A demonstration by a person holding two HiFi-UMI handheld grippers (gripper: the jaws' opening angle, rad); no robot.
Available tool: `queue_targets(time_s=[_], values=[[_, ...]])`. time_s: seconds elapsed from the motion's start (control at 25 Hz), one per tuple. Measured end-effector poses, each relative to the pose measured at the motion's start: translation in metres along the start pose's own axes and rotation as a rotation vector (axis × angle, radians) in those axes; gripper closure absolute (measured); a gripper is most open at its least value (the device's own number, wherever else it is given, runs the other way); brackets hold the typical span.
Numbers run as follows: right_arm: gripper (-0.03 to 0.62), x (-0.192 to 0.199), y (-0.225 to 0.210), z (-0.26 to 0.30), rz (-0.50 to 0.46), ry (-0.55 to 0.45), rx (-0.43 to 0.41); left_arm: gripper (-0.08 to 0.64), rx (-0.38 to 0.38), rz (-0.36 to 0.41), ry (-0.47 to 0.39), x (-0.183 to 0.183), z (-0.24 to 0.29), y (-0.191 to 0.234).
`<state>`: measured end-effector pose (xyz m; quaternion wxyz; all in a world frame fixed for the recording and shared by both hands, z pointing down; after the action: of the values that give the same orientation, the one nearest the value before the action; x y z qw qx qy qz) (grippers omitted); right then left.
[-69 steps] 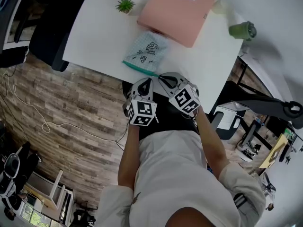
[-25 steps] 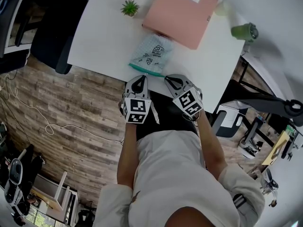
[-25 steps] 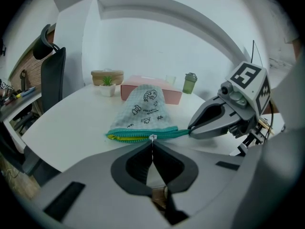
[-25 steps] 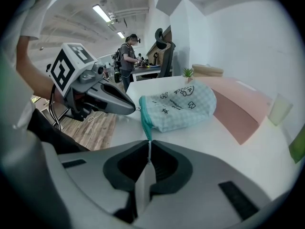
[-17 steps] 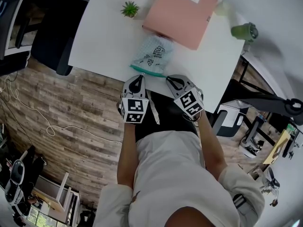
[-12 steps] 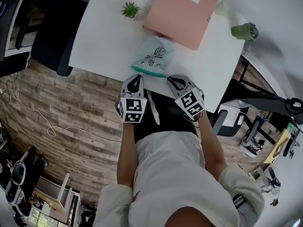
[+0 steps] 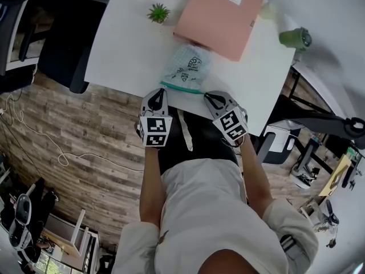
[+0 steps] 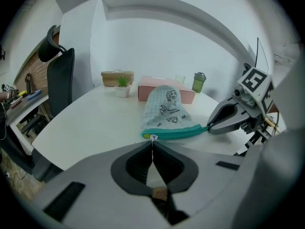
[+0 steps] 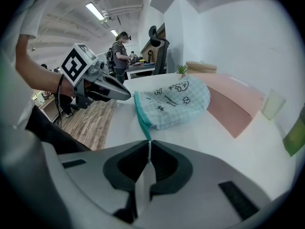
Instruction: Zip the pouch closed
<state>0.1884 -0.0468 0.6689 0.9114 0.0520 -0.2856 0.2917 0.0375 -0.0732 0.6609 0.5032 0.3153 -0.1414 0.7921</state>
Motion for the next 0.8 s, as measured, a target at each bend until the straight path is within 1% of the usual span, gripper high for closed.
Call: queue_targets(time_s=[0.12, 0.2, 0.32, 0.4, 0.48, 0.6, 0.68, 0.8], values=[[0.574, -0.002, 0.002, 0.001, -0.002, 0.0, 0.01, 0.561, 0.002, 0.0, -0.005, 0.001, 0.001, 0.001], [0.569, 0.001, 0.0, 0.001, -0.005, 0.013, 0.031, 0.561, 0.004, 0.011, -0.008, 0.002, 0.002, 0.0], [0.543, 0.003, 0.0, 0.0, -0.003, 0.019, 0.047, 0.56, -0.002, 0.025, -0.014, 0.003, 0.002, -0.001], [0.532, 0.003, 0.001, -0.001, 0.001, 0.007, 0.048, 0.557, -0.001, 0.024, -0.018, 0.005, 0.002, -0.001], [0.515, 0.001, 0.001, -0.003, 0.009, -0.015, 0.046, 0.543, 0.002, 0.02, -0.02, 0.006, 0.001, -0.003], [0.485, -0.006, 0.001, -0.008, 0.028, -0.057, 0.043, 0.5, 0.006, 0.018, -0.038, 0.002, -0.003, -0.005], [0.457, -0.014, 0.0, -0.015, 0.041, -0.096, 0.055, 0.466, 0.006, 0.02, -0.066, -0.006, -0.009, -0.007], [0.425, -0.035, -0.002, -0.032, 0.058, -0.186, 0.086, 0.433, -0.013, 0.019, -0.131, -0.023, -0.023, -0.008]])
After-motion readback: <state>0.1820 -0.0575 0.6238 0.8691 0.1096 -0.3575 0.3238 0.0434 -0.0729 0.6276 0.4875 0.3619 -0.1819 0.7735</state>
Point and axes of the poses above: the fingertips, and each gripper's own axes: z forward along the fingers, y to its left, x out of its underside, the point moved 1 cm from there along -z, backward along the fingers, and after that the axes turned 6 degrees about y, right-handed, at the moved point
